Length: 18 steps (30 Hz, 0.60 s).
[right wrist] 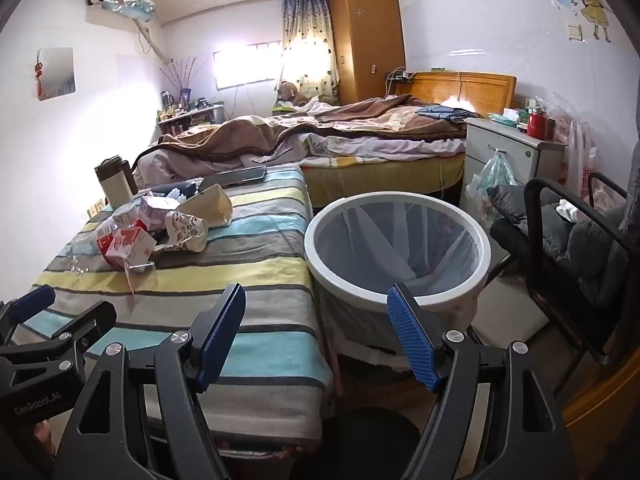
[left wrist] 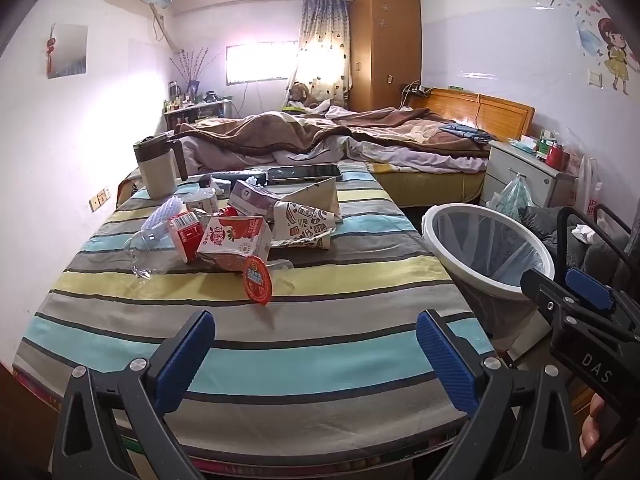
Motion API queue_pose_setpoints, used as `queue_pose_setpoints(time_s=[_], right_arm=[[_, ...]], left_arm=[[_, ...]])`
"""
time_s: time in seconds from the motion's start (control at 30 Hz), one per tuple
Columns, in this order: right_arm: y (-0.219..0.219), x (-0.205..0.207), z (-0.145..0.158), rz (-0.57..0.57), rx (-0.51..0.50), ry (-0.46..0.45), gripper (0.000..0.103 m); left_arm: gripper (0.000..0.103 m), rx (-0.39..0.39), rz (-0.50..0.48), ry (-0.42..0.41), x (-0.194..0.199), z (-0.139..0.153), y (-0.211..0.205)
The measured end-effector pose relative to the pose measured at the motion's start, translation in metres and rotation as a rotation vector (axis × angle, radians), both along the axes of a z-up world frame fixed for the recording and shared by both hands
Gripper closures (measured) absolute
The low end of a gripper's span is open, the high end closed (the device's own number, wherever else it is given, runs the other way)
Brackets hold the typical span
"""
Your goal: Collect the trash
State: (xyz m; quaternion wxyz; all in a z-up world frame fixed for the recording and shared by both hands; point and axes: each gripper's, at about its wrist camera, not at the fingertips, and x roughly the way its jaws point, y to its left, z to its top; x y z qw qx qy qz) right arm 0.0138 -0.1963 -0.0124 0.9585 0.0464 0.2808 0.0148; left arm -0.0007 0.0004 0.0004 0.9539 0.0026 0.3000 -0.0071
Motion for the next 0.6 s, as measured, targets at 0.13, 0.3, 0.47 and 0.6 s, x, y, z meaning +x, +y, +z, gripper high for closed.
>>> queue_pose_setpoints(time_s=[0.13, 0.3, 0.47, 0.6], right_arm=[[0.0009, -0.0003, 0.0009, 0.002, 0.006, 0.002, 0.028], [-0.0022, -0.0022, 0.0035, 0.003, 0.001, -0.005, 0.028], [-0.0014, -0.0001, 0.0003, 0.003, -0.003, -0.001, 0.028], [0.0016, -0.0009, 0.0027, 0.004, -0.008, 0.000, 0.028]], left_arm=[[0.001, -0.001, 0.003, 0.005, -0.0012, -0.0003, 0.0046], [0.001, 0.003, 0.013, 0.000, 0.0017, -0.0028, 0.0057], [0.001, 0.000, 0.031, 0.000, -0.0009, -0.0002, 0.0083], [0.001, -0.001, 0.037, 0.001, -0.0005, -0.0008, 0.0084]])
